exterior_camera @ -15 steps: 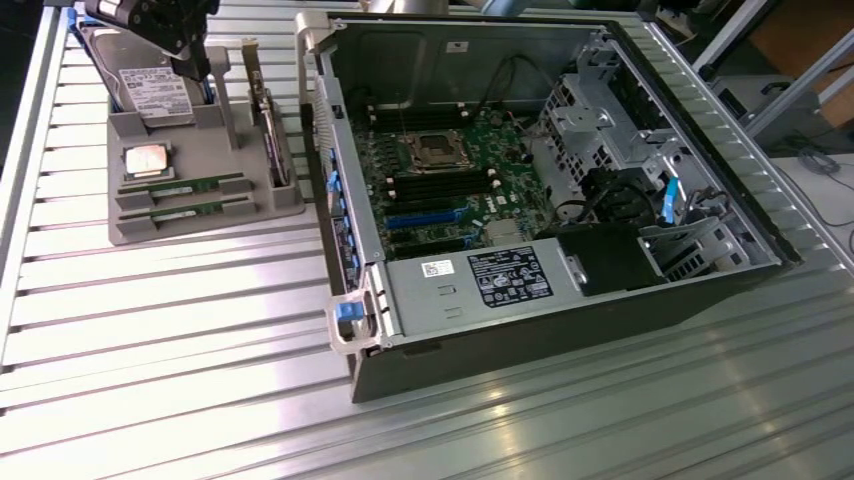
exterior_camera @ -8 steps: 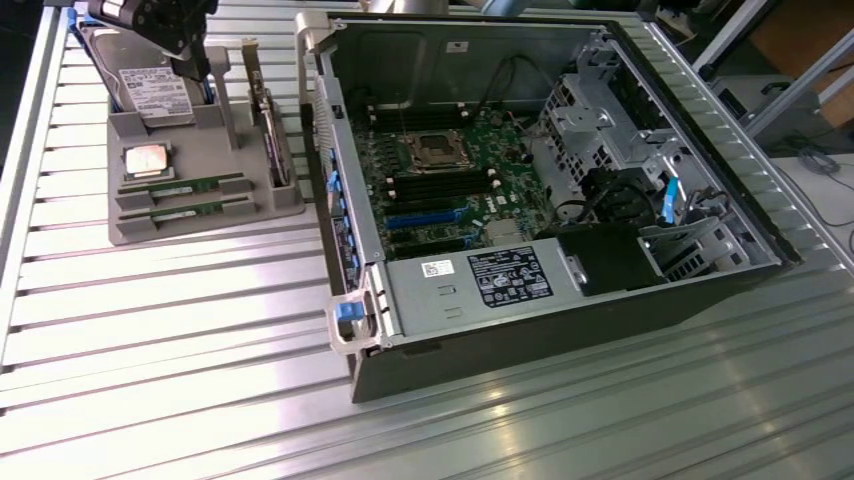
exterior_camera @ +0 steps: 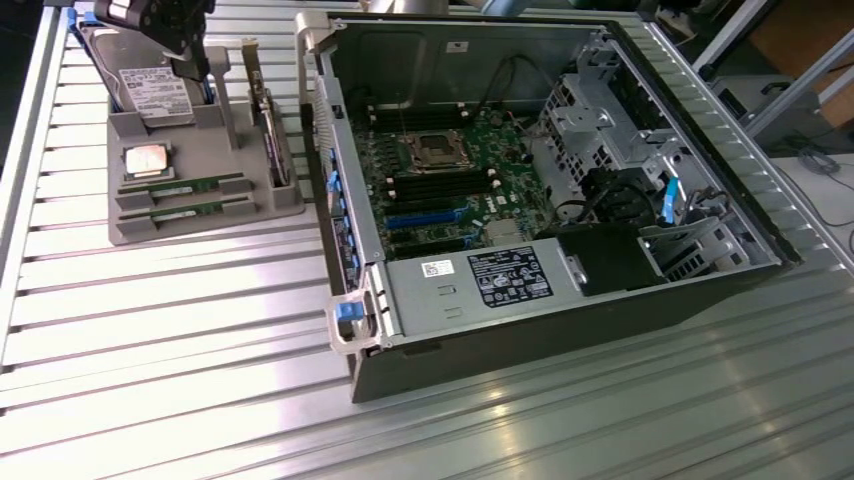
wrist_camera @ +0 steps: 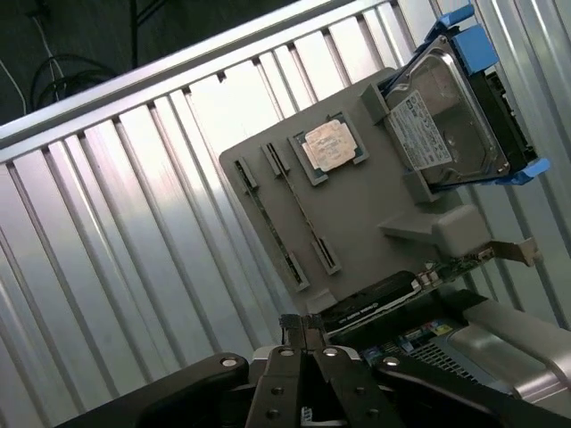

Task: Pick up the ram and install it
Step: 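Pick up the ram and move it above insertion slot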

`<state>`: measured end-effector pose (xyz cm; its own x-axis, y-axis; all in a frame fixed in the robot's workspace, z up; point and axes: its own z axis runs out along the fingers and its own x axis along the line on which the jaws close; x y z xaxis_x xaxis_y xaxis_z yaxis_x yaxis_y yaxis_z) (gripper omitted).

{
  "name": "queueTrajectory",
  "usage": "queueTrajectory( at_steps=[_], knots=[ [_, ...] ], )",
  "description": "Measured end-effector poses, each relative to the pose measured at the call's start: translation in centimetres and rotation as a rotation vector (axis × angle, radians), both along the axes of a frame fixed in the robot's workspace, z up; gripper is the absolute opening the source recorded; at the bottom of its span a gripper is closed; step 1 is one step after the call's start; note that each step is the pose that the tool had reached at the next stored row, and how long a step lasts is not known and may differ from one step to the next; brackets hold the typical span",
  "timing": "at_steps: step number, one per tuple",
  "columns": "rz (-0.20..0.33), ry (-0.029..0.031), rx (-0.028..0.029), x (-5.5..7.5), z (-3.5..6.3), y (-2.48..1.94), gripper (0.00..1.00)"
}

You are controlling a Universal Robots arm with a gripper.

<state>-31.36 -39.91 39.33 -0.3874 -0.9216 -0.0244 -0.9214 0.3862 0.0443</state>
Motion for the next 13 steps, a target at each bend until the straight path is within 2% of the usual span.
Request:
queueTrajectory(
  at_steps=[13],
  knots=[
    [0.089, 0.0000, 0.0000, 0.00, 0.00, 0.00, 0.10]
  ],
)
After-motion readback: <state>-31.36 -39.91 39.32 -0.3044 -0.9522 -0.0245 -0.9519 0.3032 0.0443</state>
